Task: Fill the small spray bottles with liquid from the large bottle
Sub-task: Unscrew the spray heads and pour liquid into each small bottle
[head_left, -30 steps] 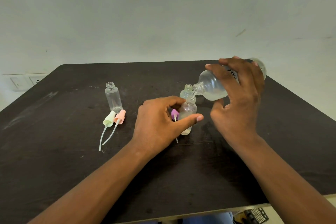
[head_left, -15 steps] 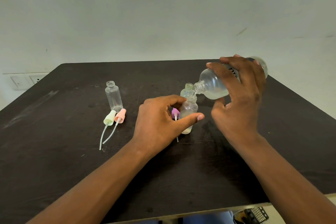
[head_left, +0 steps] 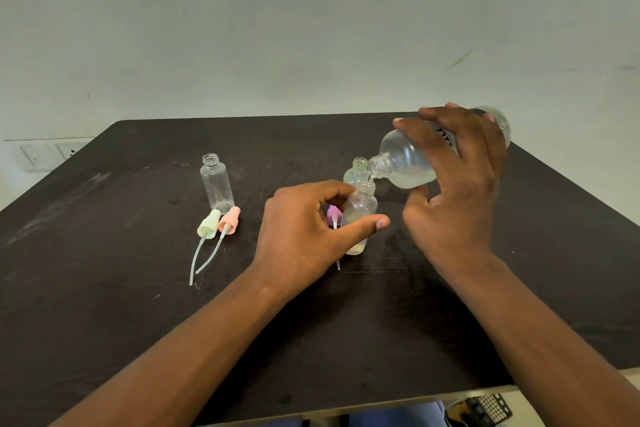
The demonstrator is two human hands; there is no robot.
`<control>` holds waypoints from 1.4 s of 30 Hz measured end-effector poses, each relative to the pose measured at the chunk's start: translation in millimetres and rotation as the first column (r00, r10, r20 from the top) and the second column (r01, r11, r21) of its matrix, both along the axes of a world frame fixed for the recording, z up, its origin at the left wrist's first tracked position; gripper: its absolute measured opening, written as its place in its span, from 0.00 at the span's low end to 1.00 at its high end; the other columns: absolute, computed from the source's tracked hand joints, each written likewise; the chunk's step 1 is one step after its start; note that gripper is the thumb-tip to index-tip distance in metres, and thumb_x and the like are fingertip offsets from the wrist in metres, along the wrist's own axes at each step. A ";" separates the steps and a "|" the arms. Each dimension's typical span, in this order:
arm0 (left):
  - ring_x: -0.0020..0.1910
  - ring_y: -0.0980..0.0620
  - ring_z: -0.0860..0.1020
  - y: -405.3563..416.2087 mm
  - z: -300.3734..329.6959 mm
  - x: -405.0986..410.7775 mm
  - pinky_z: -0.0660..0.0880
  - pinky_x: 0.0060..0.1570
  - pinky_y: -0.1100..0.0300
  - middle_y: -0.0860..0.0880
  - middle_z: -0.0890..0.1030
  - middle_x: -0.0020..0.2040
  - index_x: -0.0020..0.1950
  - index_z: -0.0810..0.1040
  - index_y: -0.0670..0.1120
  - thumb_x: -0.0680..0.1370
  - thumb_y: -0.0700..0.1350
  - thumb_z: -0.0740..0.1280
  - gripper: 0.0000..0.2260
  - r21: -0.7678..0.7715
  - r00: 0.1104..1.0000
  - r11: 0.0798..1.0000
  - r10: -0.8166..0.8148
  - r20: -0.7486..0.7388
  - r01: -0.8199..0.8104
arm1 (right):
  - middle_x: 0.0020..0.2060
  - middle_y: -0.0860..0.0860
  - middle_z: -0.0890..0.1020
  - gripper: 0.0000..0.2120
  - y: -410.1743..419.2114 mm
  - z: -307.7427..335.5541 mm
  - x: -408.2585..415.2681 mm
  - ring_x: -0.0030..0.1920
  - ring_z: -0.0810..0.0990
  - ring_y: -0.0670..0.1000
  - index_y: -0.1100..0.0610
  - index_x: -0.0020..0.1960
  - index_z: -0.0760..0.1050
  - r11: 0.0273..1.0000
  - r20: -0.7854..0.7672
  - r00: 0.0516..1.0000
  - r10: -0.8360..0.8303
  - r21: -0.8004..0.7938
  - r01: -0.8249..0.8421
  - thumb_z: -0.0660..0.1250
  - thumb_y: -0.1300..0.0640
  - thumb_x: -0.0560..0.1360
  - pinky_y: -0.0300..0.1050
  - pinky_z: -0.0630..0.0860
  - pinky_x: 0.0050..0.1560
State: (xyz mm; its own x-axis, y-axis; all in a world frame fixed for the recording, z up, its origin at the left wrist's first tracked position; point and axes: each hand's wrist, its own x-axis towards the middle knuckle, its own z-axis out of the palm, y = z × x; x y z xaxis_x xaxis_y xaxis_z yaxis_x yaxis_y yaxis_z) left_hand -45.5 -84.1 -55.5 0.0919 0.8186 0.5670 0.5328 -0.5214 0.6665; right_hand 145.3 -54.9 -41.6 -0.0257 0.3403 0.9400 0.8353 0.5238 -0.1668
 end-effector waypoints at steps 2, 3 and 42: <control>0.30 0.68 0.75 -0.1 0.2 0.2 0.66 0.34 0.76 0.66 0.77 0.32 0.55 0.88 0.52 0.70 0.64 0.77 0.21 -0.001 1.000 1.000 0.002 0.000 -0.002 | 0.63 0.58 0.82 0.35 0.1 -0.4 -0.2 0.68 0.79 0.64 0.57 0.64 0.84 1.000 0.001 1.000 0.001 -0.002 -0.001 0.65 0.74 0.59 0.69 0.68 0.72; 0.30 0.68 0.75 -0.1 0.3 0.4 0.66 0.34 0.76 0.65 0.77 0.32 0.55 0.88 0.52 0.70 0.64 0.78 0.21 -0.002 1.000 1.000 0.001 0.002 -0.001 | 0.63 0.58 0.82 0.35 0.1 -0.7 -0.3 0.69 0.79 0.64 0.57 0.64 0.84 1.000 0.000 1.000 0.002 -0.004 -0.002 0.65 0.74 0.59 0.69 0.68 0.72; 0.29 0.66 0.76 -1.0 0.9 0.9 0.67 0.32 0.75 0.70 0.78 0.31 0.52 0.87 0.54 0.69 0.64 0.78 0.18 -0.004 1.000 1.000 0.007 0.002 -0.007 | 0.63 0.58 0.82 0.35 -0.2 0.3 -0.6 0.68 0.79 0.64 0.57 0.64 0.84 1.000 -0.011 1.000 -0.002 -0.003 0.002 0.64 0.73 0.59 0.68 0.69 0.72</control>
State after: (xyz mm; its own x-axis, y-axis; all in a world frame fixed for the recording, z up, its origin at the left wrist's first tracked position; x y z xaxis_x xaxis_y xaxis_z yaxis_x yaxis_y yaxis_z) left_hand -44.6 -85.1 -54.6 0.0846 0.8213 0.5641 0.5352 -0.5150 0.6696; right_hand 144.8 -55.0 -41.4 -0.0152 0.3436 0.9390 0.8343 0.5219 -0.1775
